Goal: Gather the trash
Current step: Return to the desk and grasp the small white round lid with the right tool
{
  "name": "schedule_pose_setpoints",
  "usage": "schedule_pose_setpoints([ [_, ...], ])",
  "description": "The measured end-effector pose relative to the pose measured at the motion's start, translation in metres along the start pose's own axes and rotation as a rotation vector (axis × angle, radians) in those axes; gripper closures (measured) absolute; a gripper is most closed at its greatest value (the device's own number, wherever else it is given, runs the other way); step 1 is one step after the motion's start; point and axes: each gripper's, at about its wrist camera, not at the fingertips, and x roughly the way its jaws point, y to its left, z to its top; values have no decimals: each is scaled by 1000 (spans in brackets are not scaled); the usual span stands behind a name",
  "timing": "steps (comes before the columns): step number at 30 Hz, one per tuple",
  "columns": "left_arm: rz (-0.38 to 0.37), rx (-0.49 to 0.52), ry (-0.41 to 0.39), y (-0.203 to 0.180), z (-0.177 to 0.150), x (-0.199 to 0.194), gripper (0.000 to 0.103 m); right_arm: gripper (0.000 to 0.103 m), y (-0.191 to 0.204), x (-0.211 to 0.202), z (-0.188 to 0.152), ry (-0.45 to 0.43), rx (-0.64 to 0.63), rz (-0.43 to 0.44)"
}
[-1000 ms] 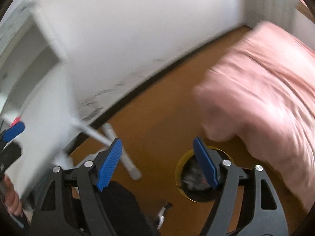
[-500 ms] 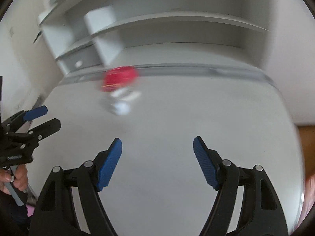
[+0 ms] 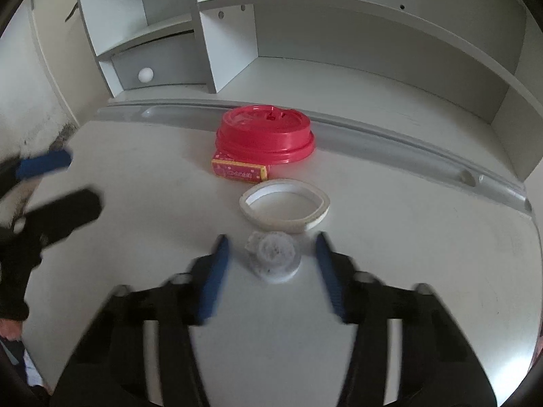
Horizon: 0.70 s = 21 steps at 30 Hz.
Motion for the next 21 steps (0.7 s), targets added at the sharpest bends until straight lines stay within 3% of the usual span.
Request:
schedule_pose_setpoints([
  [3, -17, 21, 3, -13, 20, 18, 12, 72, -7, -6, -2, -1, 22, 45],
  [10, -30, 83, 46, -54, 64, 73, 10, 72, -26, -36, -19, -28, 39, 56],
  [17, 19, 88, 104, -67, 73, 115, 10, 72, -44, -47, -31, -28, 70, 55],
  [21, 31, 96, 98, -70, 72, 121, 12, 72, -52, -49, -36, -29, 84, 48],
])
